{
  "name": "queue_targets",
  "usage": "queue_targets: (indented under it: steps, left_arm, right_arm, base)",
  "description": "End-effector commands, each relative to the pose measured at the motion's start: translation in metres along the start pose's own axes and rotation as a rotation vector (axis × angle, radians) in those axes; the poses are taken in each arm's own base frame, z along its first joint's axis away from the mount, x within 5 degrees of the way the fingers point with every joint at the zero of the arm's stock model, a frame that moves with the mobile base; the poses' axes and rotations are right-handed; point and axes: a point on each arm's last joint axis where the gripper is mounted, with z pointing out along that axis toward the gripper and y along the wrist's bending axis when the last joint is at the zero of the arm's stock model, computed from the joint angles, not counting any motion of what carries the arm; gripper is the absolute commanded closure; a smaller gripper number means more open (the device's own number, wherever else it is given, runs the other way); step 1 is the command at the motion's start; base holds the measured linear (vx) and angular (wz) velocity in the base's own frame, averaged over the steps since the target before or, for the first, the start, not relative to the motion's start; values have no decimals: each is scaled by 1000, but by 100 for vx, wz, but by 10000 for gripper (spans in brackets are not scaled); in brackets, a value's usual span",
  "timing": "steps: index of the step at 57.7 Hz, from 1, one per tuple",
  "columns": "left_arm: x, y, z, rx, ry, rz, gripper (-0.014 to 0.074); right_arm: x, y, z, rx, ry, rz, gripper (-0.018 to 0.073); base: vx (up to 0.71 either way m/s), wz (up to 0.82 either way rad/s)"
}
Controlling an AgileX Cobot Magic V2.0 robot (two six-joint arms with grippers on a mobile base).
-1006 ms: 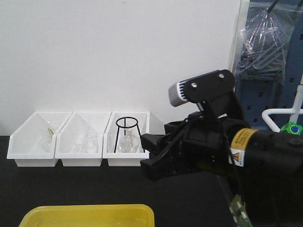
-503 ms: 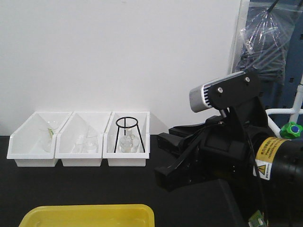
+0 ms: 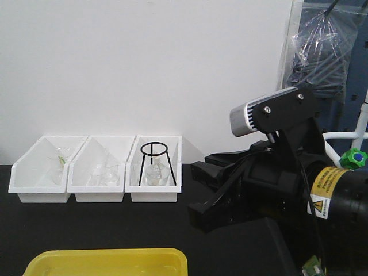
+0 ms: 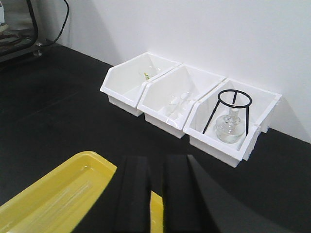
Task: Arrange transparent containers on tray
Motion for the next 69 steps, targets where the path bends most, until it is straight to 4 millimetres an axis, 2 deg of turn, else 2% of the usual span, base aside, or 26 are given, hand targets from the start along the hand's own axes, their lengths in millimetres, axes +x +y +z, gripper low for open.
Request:
queue_targets:
  steps: [1, 16, 24, 28, 35, 69]
  left_arm:
    - [10, 1, -13, 7, -82, 33, 603]
    - [112, 13, -47, -92, -75, 48, 603]
    - [155, 18, -38, -139, 23, 23, 603]
    - [174, 19, -35, -141, 13, -38, 603]
    - [174, 19, -35, -158, 41, -137, 603]
    - [174, 19, -35, -158, 38, -134, 603]
  right_arm:
    - [-21, 0, -12, -7, -131, -19, 376]
    - [-21, 0, -12, -7, -131, -19, 376]
    - [-20, 0, -12, -6, -123, -19, 376]
    - [-19, 0, -10, -6, -117, -19, 376]
    - [-19, 0, -10, -5, -111, -19, 376]
    - [-19, 0, -10, -4, -110, -19, 376]
  base:
    - [0, 0]
    - [0, 0]
    - [0, 0]
    - [0, 1]
    - [0, 0]
    - [0, 0]
